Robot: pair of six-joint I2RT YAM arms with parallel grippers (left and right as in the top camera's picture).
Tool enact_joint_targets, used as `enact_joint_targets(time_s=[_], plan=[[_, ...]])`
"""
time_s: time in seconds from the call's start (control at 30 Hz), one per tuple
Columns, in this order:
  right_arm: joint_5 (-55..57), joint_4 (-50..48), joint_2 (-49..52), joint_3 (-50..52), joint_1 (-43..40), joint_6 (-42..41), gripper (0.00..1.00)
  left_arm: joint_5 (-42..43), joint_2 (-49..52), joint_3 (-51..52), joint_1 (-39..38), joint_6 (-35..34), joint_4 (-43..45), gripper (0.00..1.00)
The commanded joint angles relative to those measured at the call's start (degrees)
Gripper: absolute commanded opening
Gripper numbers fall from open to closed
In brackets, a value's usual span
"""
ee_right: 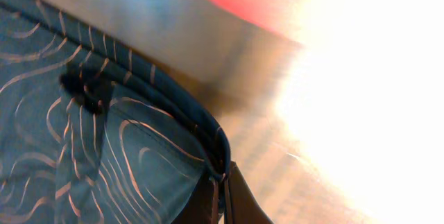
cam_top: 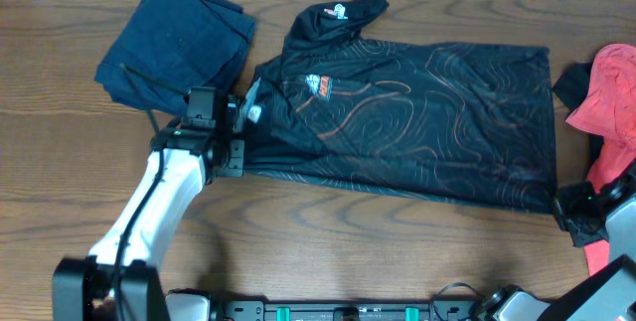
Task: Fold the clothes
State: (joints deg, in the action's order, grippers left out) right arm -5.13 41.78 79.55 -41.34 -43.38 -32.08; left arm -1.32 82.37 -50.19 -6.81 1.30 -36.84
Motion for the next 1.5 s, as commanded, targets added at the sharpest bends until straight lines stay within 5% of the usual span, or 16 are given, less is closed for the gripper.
enact_joint_targets(time_s=[0.0, 0.23, 0.37, 0.47, 0.83, 1.33, 1.4, 1.47], plan=[[8.55, 0.72, -0.94, -1.05, -0.50, -2.19, 0.02, -3.04, -2.05, -0.57, 0.37, -0.81, -1.38, 0.06], [8.28, 0.37, -0.92, -1.05, -0.48, -2.19, 0.28, -4.33, -2.25, -0.57, 0.37, -1.18, -3.43, 0.10], [0.96, -2.25, -0.92, -1.05, -0.46, 1.20, 0.33, -4.31, -2.25, -0.57, 0.37, -1.62, -3.85, 0.43], [-8.85, -4.55, -0.90, -1.03, 0.61, 6.27, 0.40, -4.31, -2.25, -0.57, 0.37, -1.62, -3.76, 0.58], [-5.42, -5.86, 1.53, -0.20, 10.49, 6.84, 0.48, -4.28, -2.27, -0.57, 0.37, -2.80, -2.78, 0.69], [-5.40, -6.25, 7.82, -0.17, 11.15, 5.99, 0.47, -4.24, -2.27, -0.57, 0.37, -2.93, -2.75, 0.70], [-5.40, -6.32, 7.82, -0.17, 11.13, 5.99, 0.41, -4.22, -2.25, -0.57, 0.37, -3.13, -2.73, 0.70], [-5.40, -6.67, 7.82, -0.17, 11.08, 5.99, 0.20, -4.22, -2.25, -0.55, 0.37, -3.13, -2.67, 0.70]])
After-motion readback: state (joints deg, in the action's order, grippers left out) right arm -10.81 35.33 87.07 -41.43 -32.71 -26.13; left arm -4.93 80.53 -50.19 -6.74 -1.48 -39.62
